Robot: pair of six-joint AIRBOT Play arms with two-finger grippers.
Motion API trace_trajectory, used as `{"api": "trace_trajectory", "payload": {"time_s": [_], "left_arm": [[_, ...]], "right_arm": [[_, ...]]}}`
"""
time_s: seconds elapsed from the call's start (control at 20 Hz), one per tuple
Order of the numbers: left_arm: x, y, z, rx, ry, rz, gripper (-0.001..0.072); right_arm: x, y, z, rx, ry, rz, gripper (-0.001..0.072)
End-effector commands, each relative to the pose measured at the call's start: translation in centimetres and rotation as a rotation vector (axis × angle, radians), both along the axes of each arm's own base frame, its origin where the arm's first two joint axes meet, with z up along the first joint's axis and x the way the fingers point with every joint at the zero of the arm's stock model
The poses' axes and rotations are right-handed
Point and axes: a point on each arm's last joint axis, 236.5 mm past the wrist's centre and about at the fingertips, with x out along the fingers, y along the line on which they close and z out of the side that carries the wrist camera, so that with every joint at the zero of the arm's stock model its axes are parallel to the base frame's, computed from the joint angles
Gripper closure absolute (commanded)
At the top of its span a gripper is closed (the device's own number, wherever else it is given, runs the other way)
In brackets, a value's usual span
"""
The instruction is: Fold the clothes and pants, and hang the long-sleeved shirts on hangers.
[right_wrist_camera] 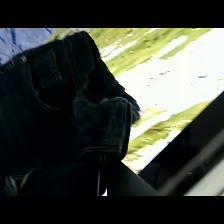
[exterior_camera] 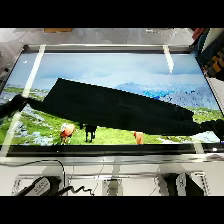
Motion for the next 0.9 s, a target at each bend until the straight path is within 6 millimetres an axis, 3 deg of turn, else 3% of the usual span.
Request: {"api": "trace_trajectory", "payload": {"time_s": [0.0,0.2,0.35,0.55,0.65,0.7,0.75,0.8,0.85], "left_arm": [[7.8,-4.0,-1.2,-0.054,-0.009,-0.054,0.07],[13.6,-5.6,-5.1,-0.084,0.068,-0.064,0.0699],[16.5,-6.7,-5.7,-0.1,0.053,-0.079,0.0699],[19.4,-6.5,-4.8,-0.086,-0.033,-0.031,0.0696],[20.4,-6.2,-4.7,-0.066,-0.073,-0.002,0.0693],[20.7,-6.4,-4.7,-0.057,-0.085,0.004,0.0585],[21.0,-6.4,-4.4,-0.045,-0.104,0.01,0.0249],[21.2,-6.4,-3.4,0.005,-0.128,-0.014,0.0139],[21.4,-6.3,-2.0,0.095,-0.156,-0.063,0.0151]], "right_arm": [[3.7,-1.6,-0.9,0.097,-0.123,-0.072,0.0676],[6.3,-2.7,-5.3,0.25,-0.133,-0.14,0.0676],[9.7,-1.8,-8.2,0.314,-0.15,-0.149,0.0676],[14.5,-1.6,-9.0,0.3,-0.26,-0.221,0.0675],[15.5,-2.8,-8.3,0.231,-0.307,-0.249,0.0673],[15.8,-3.4,-7.9,0.198,-0.329,-0.263,0.0565],[16.0,-4.0,-7.4,0.161,-0.347,-0.27,0.0354],[16.3,-4.1,-7.0,0.114,-0.341,-0.231,0.0354],[16.6,-4.1,-6.3,0.047,-0.318,-0.148,0.0354]]}}
